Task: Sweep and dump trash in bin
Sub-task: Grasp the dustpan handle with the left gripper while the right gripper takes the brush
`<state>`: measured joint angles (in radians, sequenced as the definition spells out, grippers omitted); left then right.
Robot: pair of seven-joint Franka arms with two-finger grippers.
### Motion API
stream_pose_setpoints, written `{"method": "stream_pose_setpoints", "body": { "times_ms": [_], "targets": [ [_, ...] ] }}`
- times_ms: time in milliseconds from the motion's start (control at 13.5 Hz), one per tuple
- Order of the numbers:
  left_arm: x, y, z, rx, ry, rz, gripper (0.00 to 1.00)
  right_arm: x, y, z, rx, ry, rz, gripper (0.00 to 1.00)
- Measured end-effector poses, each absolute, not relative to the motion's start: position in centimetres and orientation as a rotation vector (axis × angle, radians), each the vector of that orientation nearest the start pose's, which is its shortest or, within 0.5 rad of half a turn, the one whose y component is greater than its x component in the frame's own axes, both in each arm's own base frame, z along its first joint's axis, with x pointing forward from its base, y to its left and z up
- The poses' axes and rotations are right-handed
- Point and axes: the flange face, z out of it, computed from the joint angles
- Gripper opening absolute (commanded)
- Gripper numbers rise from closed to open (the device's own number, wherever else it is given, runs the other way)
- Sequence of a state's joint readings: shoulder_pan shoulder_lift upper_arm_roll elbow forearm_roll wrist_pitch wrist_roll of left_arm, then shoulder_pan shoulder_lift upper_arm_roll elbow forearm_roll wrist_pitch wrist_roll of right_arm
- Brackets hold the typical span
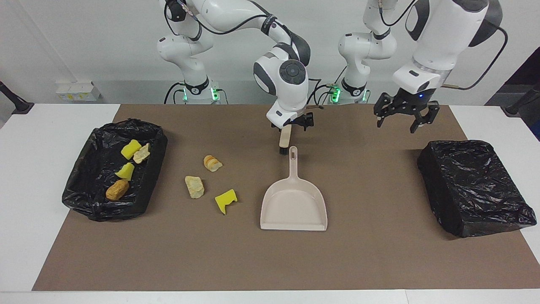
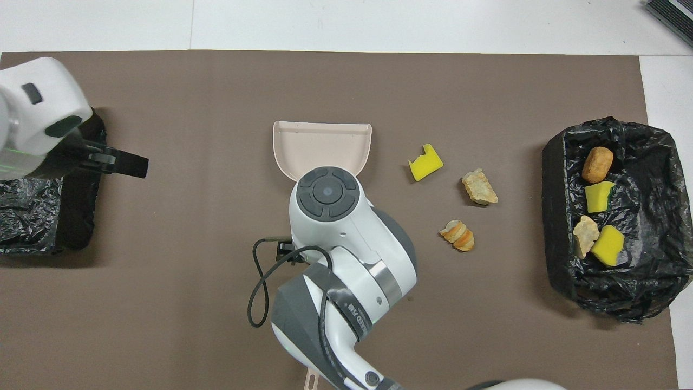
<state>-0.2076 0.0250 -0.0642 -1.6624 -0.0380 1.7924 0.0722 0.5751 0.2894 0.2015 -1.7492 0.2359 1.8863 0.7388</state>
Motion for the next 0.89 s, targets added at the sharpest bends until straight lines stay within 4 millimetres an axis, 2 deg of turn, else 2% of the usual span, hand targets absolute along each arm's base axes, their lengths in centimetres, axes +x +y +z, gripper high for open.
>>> {"method": "stream_pose_setpoints", "body": {
  "times_ms": [222, 295, 369, 517, 665, 812, 886],
  "targets": [
    [55.2, -23.1, 52.9, -3.149, 0.627, -0.189, 1.0, 34.6, 46.2, 37.5, -2.999, 0.173, 0.465, 1.0],
    [54.7, -25.5, 50.4, -3.154, 0.625, -0.153, 1.0, 31.9, 46.2, 36.9, -2.999, 0.183, 0.471, 1.0],
    [54.3, -27.9, 47.9, -3.155, 0.632, -0.124, 1.0, 30.0, 45.7, 36.4, -2.996, 0.191, 0.468, 1.0],
    [53.9, -31.9, 43.1, -3.164, 0.641, -0.136, 1.0, 28.0, 44.2, 35.6, -2.988, 0.208, 0.443, 1.0],
    [53.5, -34.7, 38.8, -3.174, 0.632, -0.142, 1.0, 27.8, 43.1, 34.3, -2.971, 0.242, 0.393, 1.0],
    [53.4, -35.7, 36.4, -3.179, 0.624, -0.14, 1.0, 28.0, 42.8, 33.6, -2.957, 0.271, 0.379, 1.0],
    [53.4, -35.7, 35.8, -3.177, 0.622, -0.125, 1.0, 28.0, 42.8, 33.6, -2.955, 0.273, 0.378, 0.88]
  ]
}}
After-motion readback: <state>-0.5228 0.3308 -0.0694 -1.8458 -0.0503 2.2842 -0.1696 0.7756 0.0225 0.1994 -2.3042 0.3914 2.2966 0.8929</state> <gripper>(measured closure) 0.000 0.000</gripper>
